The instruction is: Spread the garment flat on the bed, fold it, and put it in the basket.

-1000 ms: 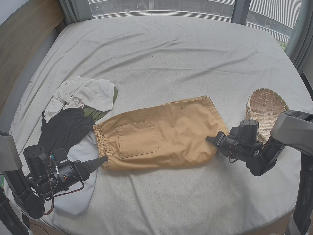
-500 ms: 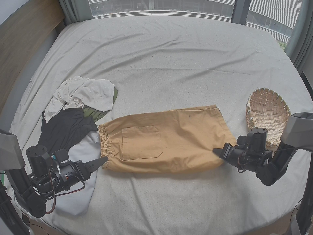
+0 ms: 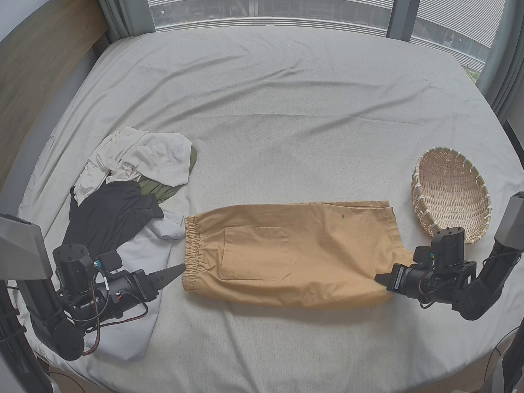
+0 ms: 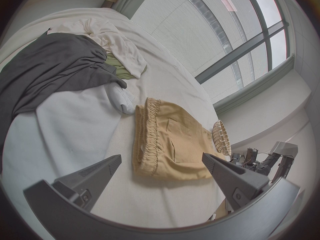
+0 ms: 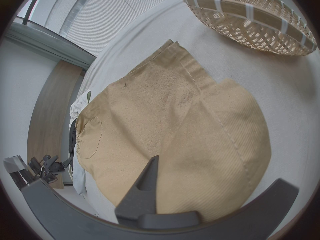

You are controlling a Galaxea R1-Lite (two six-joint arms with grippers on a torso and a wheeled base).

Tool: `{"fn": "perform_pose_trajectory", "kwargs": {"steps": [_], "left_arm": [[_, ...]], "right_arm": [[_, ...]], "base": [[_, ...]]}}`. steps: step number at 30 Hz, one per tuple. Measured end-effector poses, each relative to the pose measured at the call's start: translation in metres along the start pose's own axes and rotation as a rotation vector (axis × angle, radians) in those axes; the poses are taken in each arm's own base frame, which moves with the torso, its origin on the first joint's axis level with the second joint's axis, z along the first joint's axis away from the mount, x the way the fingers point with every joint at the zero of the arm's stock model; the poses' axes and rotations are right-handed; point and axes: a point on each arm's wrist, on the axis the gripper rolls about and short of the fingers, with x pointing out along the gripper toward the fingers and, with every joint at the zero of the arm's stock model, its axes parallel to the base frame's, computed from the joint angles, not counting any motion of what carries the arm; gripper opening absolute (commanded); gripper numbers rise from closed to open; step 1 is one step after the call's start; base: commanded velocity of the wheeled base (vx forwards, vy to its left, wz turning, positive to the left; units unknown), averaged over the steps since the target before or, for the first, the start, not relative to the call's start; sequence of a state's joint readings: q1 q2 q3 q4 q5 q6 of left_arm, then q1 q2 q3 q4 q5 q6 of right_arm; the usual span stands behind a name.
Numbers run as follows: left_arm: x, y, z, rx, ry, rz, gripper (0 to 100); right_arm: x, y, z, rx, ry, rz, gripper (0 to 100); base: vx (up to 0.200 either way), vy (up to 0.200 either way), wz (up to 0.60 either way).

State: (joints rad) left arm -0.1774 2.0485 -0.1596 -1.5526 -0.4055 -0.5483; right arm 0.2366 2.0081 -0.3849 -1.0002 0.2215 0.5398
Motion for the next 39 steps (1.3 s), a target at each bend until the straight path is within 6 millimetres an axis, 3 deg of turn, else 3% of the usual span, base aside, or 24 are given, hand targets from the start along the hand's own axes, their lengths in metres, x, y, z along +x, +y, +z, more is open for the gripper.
{"fn": "perform_pose_trajectory", "kwargs": {"steps": [7, 8, 23, 32, 39], "left_arm": [[0.012, 0.008, -0.003, -0.009, 0.018, 0.010, 100], [0.013, 0.009, -0.004, -0.010, 0.021, 0.011, 100], [0.017, 0.013, -0.008, -0.016, 0.038, 0.023, 100], [0.018, 0.012, -0.009, -0.013, 0.042, 0.018, 100], [0.021, 0.009, -0.010, -0.009, 0.049, 0.004, 100]], "right_arm": [[-0.004, 0.000, 0.001, -0.005, -0.007, -0.001, 0], [-0.004, 0.000, 0.001, -0.006, -0.007, 0.000, 100], [-0.019, -0.004, -0.006, 0.001, -0.045, -0.107, 100], [-0.051, -0.012, 0.009, 0.034, -0.163, -0.136, 100], [-0.078, 0.006, 0.017, 0.000, -0.222, -0.005, 100]], "base": [[0.000, 0.000, 0.00], [0.000, 0.000, 0.00], [0.000, 0.000, 0.00], [0.000, 0.000, 0.00], [0.000, 0.000, 0.00]]}}
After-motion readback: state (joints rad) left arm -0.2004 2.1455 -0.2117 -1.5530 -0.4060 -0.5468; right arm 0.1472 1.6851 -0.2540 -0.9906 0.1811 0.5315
